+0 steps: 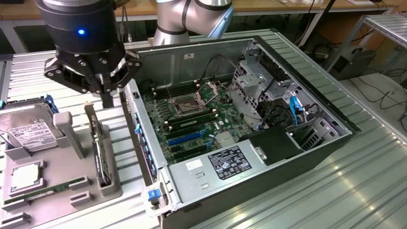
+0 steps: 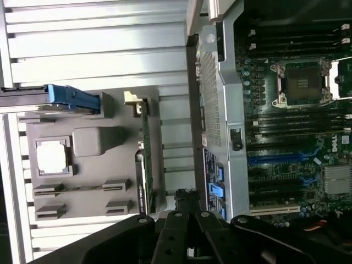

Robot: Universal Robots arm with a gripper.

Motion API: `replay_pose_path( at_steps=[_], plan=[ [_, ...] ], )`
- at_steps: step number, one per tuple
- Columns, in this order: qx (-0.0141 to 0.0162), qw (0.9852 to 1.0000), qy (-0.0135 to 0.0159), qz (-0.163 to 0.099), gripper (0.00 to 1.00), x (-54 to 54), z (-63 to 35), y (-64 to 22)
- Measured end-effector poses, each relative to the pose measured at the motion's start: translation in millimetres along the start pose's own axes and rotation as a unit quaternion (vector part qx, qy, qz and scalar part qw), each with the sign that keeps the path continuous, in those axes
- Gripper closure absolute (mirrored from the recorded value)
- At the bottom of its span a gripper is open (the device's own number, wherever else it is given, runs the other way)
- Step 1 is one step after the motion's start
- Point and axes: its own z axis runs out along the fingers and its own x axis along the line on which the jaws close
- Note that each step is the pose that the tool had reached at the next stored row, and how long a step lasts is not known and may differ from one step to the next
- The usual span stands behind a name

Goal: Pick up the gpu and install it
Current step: 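Reach for the gpu, then pick up the gpu and move the gpu toward the slot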

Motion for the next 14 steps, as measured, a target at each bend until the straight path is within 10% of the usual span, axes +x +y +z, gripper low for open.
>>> replay_pose_path(
  at_steps=[8, 14],
  plan=[
    [0.0029, 1.0, -0.0002, 0.0, 0.89, 40.3, 9.9, -3.2],
    [0.0029, 1.0, -0.0003, 0.0, 0.89, 42.8, 10.3, -3.4]
  ],
)
